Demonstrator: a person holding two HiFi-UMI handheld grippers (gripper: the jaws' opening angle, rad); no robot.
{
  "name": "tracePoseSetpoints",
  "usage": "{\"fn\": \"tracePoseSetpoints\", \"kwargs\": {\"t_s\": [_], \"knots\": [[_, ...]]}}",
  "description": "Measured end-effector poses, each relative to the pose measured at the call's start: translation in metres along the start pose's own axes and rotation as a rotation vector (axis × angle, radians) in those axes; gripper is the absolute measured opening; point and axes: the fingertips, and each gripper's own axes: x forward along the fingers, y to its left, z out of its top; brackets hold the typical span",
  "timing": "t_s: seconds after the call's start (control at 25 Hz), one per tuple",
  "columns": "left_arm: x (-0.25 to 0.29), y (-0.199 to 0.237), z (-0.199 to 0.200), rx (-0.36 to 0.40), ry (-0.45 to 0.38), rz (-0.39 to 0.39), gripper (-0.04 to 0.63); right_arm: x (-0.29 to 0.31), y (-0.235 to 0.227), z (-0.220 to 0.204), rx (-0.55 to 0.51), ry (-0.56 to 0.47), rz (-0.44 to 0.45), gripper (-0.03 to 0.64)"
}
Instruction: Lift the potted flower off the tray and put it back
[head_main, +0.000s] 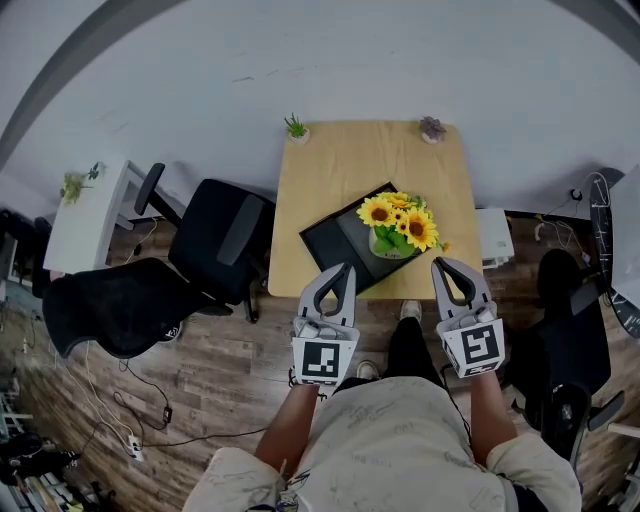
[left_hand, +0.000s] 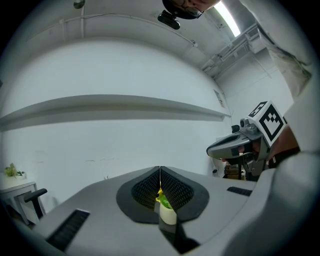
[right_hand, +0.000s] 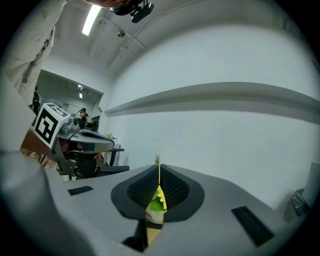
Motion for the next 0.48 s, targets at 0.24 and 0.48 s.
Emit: {"fn": "tracePoseSetpoints", "kwargs": {"t_s": [0.24, 0.48], "knots": [[0.0013, -0.0007, 0.0029, 0.016, -0.017, -0.005, 0.006, -0.0005, -0.0004, -0.0017, 0.0, 0.009, -0.003, 0.023], [0.0029, -0.002, 0.0005, 0.009, -0.001, -0.008, 0.006, 0.0008, -0.001, -0.002, 0.002, -0.001, 0.005, 0.023]]}}
